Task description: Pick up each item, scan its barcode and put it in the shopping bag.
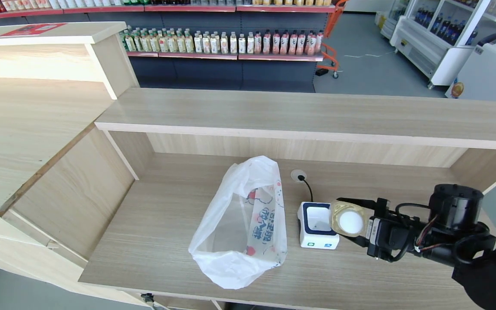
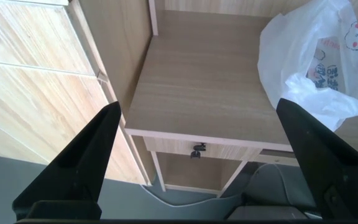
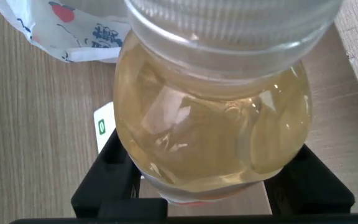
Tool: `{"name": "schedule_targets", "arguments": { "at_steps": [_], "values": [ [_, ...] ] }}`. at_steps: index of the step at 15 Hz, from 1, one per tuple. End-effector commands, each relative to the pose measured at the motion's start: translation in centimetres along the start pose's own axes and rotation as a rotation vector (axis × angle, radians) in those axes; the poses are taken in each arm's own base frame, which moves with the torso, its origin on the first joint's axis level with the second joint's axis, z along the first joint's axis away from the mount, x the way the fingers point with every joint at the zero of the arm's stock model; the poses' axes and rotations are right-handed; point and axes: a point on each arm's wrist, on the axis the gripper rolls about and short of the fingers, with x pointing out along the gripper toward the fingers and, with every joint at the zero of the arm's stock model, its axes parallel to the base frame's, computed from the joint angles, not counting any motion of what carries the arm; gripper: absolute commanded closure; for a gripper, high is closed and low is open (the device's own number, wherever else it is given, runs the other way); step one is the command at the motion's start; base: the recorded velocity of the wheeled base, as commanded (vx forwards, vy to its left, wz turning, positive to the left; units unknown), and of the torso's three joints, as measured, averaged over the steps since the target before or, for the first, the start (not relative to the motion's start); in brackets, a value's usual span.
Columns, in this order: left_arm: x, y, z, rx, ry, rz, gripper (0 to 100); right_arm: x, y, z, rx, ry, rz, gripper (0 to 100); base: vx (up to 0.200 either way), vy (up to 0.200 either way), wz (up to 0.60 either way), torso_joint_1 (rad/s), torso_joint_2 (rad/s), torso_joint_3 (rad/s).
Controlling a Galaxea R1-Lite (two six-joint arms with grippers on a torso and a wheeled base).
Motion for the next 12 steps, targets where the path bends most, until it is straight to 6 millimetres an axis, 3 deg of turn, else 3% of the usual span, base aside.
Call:
{"name": "schedule_targets", "arguments": {
  "at_steps": [1, 6, 12],
  "values": [
    [0.0, 0.0, 0.0, 0.000, 0.000, 0.002, 0, 1.3, 0.5, -1.6, 0.015, -0.035, 0.039, 100, 0.000, 0.000, 0.00, 0.000, 0.00, 0.000],
    [0.0, 0.0, 0.0, 0.000, 0.000, 0.000, 0, 1.3, 0.5, -3.3, 0.017, -0.032, 0.036, 100, 0.000, 0.000, 0.00, 0.000, 0.00, 0.000],
    [0.0, 0.0, 0.0, 0.000, 0.000, 0.000, 0, 3.2, 0.6, -4.9, 0.009, -0.047, 0.028, 100, 0.000, 0.000, 0.00, 0.000, 0.00, 0.000]
  ]
}}
